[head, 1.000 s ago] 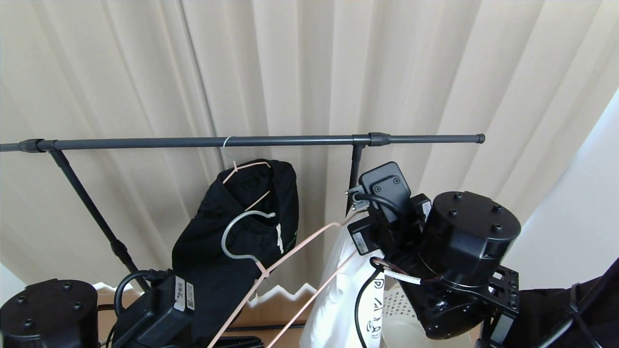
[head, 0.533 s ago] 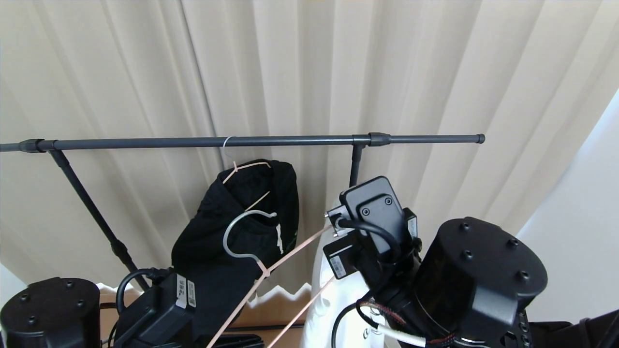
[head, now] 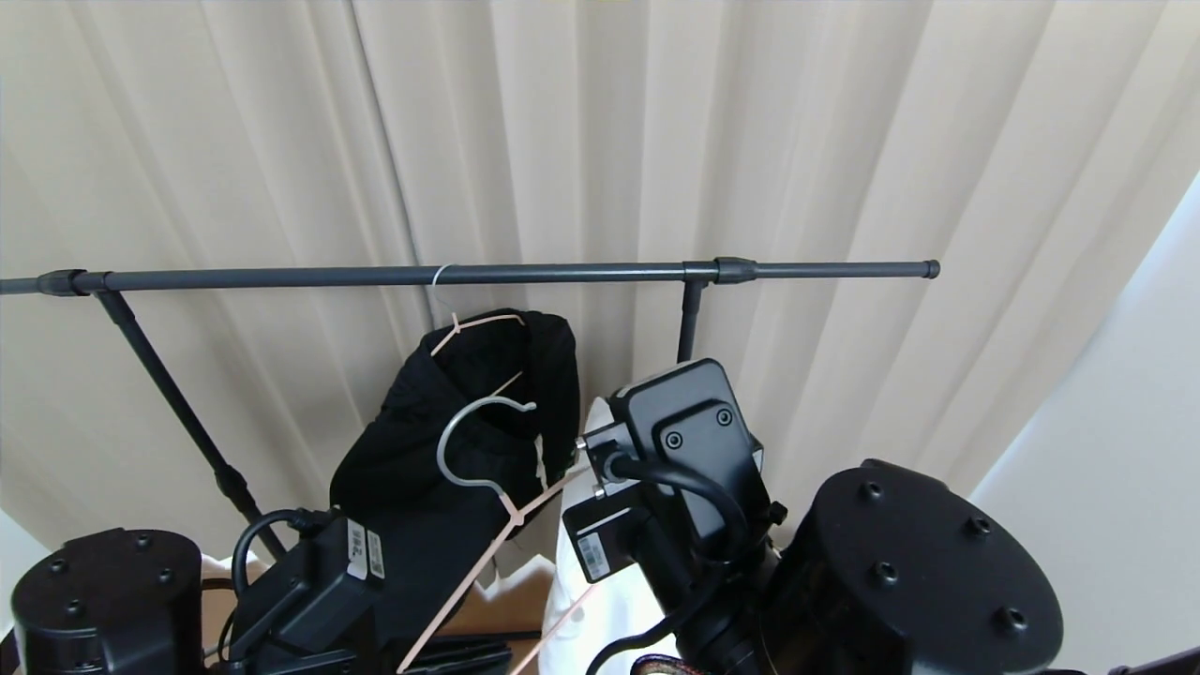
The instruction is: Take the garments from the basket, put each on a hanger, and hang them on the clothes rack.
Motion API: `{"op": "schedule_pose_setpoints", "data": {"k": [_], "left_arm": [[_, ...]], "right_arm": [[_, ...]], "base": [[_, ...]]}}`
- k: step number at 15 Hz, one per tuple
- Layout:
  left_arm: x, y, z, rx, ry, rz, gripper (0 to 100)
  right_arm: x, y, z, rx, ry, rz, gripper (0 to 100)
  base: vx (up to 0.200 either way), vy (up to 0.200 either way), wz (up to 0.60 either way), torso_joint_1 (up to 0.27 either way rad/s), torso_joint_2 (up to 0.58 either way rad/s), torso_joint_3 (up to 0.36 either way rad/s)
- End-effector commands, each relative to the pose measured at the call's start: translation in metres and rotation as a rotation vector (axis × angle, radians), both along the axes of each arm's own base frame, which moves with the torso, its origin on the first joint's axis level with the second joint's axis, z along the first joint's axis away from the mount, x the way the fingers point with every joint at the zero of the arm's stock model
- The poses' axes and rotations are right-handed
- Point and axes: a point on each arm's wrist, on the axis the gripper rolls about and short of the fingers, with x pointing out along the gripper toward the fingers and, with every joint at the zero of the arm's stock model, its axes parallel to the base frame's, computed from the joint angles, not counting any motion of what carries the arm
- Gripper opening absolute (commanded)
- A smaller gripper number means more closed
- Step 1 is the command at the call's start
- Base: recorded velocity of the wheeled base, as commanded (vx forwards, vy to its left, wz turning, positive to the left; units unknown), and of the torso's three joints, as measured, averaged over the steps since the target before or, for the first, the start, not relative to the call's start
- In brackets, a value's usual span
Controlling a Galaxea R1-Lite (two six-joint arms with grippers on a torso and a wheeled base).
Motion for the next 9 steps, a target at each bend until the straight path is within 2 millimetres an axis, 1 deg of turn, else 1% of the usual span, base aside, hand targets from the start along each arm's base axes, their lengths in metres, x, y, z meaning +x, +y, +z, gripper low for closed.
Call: {"op": "schedule_pose_setpoints", "data": {"k": [1,3,4,9], "left_arm": [[0.002,-0.002,-0.001,0.005,0.008,0.002,0],[0.006,-0.003,0.0,0.002,-0.006,0.019,0],[0.008,-0.004,-0.001,-0.002,-0.007,0.031,0],[0.014,-0.01,-0.003,-0.033,-0.027,0.091,0]], "right_arm": [[-0.002,0.005,0.0,0.014,0.001,0.013,0],[-0.002,0.009,0.003,0.045,0.002,0.017,0],[-0.007,0.013,0.006,0.068,0.006,0.035,0],[-0.014,0.021,0.005,0.096,0.015,0.063,0]], "base": [[0.0,0.0,0.0,0.0,0.0,0.0],[0.0,0.0,0.0,0.0,0.0,0.0],[0.0,0.0,0.0,0.0,0.0,0.0],[0.0,0.0,0.0,0.0,0.0,0.0]]}}
